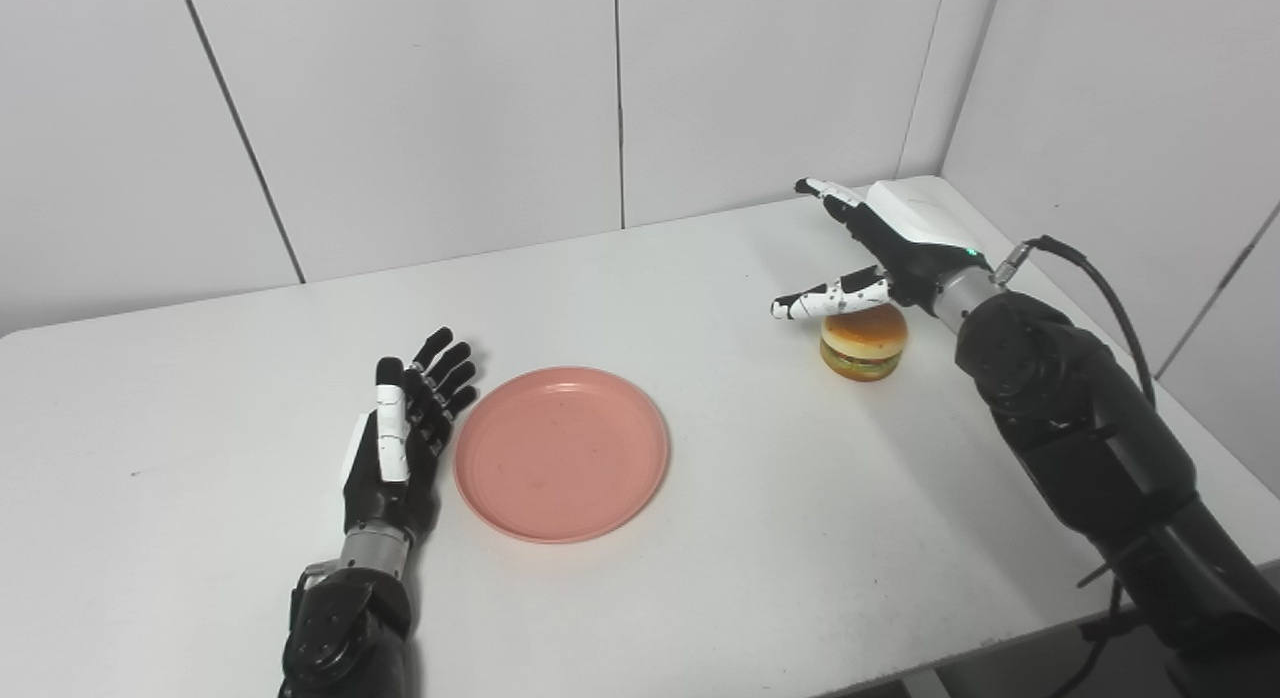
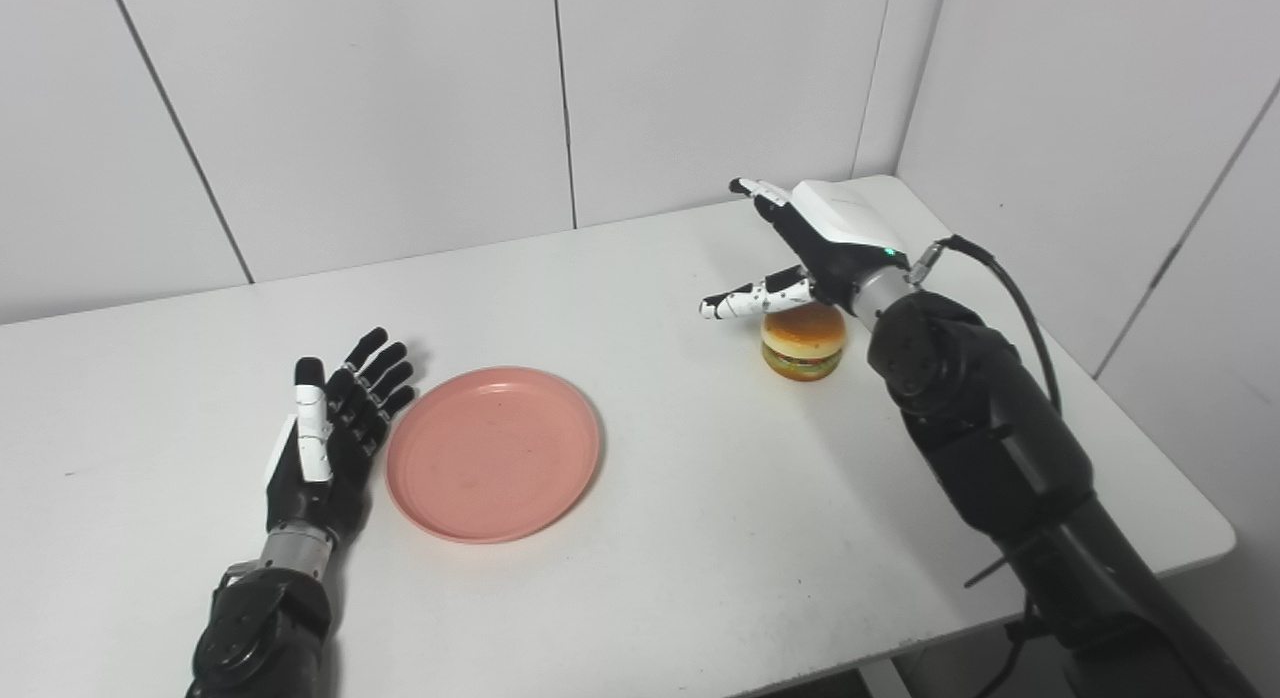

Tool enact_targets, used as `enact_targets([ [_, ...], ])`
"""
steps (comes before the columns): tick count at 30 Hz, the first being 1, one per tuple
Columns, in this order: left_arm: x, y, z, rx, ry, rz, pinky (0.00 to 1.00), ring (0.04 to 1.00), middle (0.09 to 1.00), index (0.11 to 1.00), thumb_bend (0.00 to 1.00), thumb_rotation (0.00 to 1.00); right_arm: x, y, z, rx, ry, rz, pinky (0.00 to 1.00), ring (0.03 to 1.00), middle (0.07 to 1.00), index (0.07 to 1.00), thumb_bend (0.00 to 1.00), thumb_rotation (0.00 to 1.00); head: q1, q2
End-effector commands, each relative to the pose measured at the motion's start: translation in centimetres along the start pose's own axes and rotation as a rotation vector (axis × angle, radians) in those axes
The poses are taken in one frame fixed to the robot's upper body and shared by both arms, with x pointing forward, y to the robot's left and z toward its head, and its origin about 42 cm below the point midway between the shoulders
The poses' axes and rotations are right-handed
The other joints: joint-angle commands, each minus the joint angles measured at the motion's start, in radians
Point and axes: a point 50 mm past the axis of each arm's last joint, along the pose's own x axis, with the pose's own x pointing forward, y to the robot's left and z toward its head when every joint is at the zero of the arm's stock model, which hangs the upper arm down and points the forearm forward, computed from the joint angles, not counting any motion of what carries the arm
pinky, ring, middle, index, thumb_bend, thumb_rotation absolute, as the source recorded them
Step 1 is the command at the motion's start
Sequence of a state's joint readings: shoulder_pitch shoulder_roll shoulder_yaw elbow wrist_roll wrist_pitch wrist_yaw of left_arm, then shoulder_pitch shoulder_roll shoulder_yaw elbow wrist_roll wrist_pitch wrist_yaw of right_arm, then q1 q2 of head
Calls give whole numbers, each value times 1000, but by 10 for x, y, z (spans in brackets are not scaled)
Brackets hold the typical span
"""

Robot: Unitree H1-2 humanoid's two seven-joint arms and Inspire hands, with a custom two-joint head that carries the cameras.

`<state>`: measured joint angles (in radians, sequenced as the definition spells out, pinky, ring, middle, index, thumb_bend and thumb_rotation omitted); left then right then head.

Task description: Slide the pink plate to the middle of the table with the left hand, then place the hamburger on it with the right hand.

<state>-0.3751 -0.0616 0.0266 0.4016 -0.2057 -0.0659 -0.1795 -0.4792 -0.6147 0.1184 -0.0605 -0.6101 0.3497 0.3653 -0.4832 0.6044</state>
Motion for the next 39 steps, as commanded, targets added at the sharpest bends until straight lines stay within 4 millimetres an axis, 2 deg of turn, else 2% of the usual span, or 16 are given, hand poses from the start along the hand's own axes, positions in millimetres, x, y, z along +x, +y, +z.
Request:
enact_targets([
  [1, -1, 12, 2, 1, -10, -2, 898, 894, 876, 856, 842, 1000, 6, -32, 7, -57, 6, -67, 762, 900, 944, 935, 832, 534, -27, -4],
  [9, 0, 24, 1, 14, -15, 6, 875, 882, 863, 840, 869, 1000, 11, -28, 4, -111, 40, -49, 761, 896, 930, 929, 848, 552, -69, -9],
  [18, -2, 22, 0, 18, -8, 3, 883, 885, 864, 839, 864, 1000, 11, -29, -9, -176, 75, -16, 810, 912, 925, 919, 855, 596, -50, 1],
  [22, -2, 22, -2, 23, -13, -5, 906, 891, 868, 842, 871, 1000, 10, -28, -15, -183, 83, -9, 784, 895, 918, 906, 869, 586, -50, 0],
  [27, -3, 21, -2, 14, -15, -10, 924, 900, 877, 851, 872, 1000, 10, -28, -19, -210, 97, 2, 753, 878, 920, 904, 901, 621, -54, 1],
  [31, -4, 19, 0, 10, -7, -1, 894, 887, 868, 842, 866, 1000, 11, -28, -24, -231, 105, 20, 773, 889, 923, 911, 985, 715, -52, 1],
  [33, -4, 17, 1, 7, -9, -6, 892, 888, 870, 845, 870, 1000, 10, -28, -26, -244, 100, 25, 766, 885, 918, 909, 1000, 776, -54, 2],
  [36, -4, 16, 1, -4, -12, -15, 896, 893, 876, 851, 869, 1000, 9, -27, -28, -257, 98, 34, 769, 884, 914, 905, 1000, 799, -56, 2],
  [38, -4, 15, 1, -8, -13, -16, 892, 891, 876, 850, 869, 1000, 8, -27, -29, -269, 99, 43, 766, 880, 913, 904, 1000, 794, -57, 2],
  [39, -5, 14, 1, -10, -14, -17, 885, 888, 874, 848, 868, 1000, 7, -25, -29, -271, 102, 53, 763, 876, 911, 900, 980, 730, -57, 3],
])
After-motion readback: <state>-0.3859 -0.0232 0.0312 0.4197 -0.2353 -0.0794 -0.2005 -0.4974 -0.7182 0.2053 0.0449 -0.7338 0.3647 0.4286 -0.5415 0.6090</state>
